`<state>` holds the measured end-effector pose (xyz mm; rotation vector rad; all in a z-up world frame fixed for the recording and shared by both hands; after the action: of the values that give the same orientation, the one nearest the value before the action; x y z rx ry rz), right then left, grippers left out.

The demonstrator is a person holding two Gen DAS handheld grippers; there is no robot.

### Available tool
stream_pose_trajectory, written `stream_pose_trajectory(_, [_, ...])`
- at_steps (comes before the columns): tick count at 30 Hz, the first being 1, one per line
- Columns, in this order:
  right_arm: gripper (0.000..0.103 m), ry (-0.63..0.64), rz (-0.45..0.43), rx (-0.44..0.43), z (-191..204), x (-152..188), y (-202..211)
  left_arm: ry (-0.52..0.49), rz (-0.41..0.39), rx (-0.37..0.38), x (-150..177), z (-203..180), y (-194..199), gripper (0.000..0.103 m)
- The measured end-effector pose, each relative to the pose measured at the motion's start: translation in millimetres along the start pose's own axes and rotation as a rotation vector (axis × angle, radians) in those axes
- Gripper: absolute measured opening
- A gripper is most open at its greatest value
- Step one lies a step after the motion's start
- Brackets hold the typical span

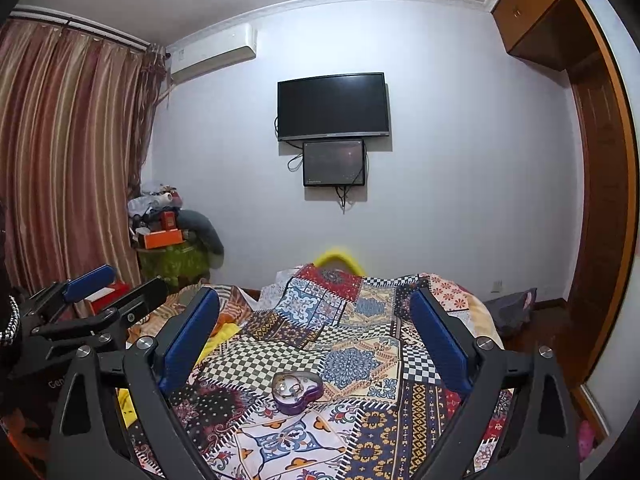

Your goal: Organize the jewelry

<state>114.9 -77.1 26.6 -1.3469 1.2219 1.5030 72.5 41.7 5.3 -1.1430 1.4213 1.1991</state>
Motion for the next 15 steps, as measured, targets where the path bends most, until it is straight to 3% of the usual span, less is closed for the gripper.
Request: stream_pose_trajectory(15, [0.095, -0.007, 0.036, -0.007, -6, 11, 5, 0.012, 0.036, -0.001, 10, 5, -11, 0.088])
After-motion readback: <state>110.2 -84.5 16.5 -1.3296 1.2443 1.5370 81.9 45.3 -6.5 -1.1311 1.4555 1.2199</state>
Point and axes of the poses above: each gripper's, at about its wrist camera, not at the fingertips, and y roughly against the way its jaws point, z to its left, x to its underside, the point moved 8 cm from there along -y, roughly the way its jaws point, and after that the axes turned 13 degrees about x, right-handed, at the moved point
